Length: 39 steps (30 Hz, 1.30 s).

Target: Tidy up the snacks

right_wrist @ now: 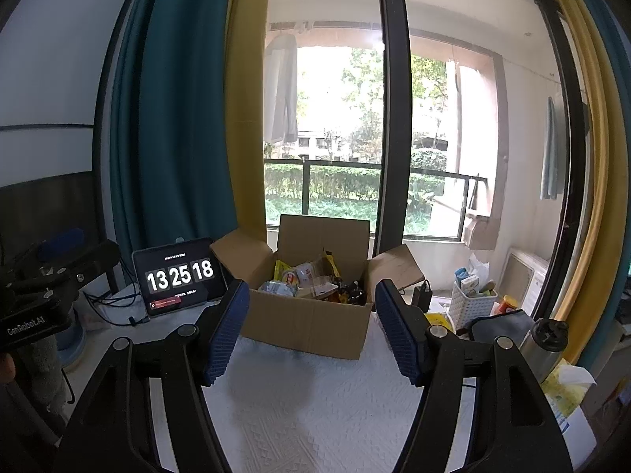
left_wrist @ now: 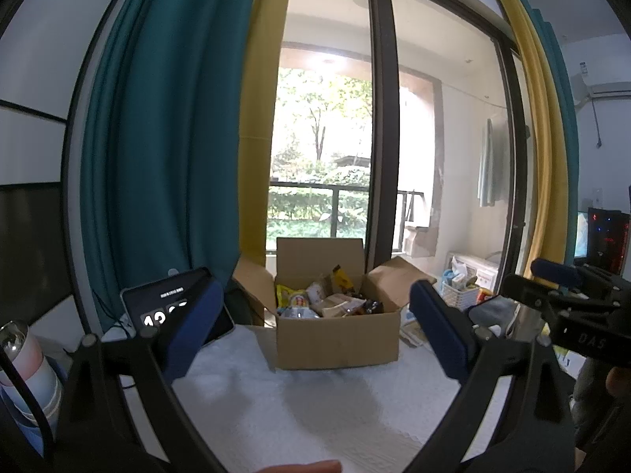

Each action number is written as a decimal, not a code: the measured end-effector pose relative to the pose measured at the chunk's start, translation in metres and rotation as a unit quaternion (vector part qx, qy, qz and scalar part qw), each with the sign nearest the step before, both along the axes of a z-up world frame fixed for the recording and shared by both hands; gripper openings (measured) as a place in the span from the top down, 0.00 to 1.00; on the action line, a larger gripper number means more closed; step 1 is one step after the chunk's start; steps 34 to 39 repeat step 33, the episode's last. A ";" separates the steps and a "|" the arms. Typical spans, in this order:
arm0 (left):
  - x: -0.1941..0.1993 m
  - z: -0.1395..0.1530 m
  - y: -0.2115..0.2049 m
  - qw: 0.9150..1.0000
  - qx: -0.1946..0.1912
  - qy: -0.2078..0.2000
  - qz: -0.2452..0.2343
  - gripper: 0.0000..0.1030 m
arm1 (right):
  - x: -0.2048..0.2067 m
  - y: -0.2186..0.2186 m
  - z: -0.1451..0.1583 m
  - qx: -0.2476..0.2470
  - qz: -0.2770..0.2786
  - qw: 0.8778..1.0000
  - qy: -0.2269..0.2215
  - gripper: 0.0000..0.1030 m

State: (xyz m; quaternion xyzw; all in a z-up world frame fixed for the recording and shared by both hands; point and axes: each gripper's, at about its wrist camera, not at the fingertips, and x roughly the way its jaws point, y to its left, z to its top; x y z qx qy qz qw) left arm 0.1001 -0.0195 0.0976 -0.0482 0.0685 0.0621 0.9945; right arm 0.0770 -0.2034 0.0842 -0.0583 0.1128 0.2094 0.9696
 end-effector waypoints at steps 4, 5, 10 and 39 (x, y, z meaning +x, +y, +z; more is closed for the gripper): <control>0.002 0.000 -0.002 1.000 0.000 0.001 -0.001 0.06 | 0.003 -0.002 -0.001 0.000 0.001 1.000 0.003 0.33; 0.002 0.000 -0.002 1.000 0.000 0.001 -0.001 0.06 | 0.003 -0.002 -0.001 0.000 0.001 1.000 0.003 0.33; 0.005 0.000 -0.003 1.000 -0.003 0.002 0.003 0.06 | 0.008 -0.003 -0.001 -0.001 0.005 1.000 0.006 0.33; 0.022 0.001 -0.012 1.000 0.001 0.008 -0.001 0.06 | 0.028 -0.008 -0.004 -0.001 0.008 1.000 0.017 0.33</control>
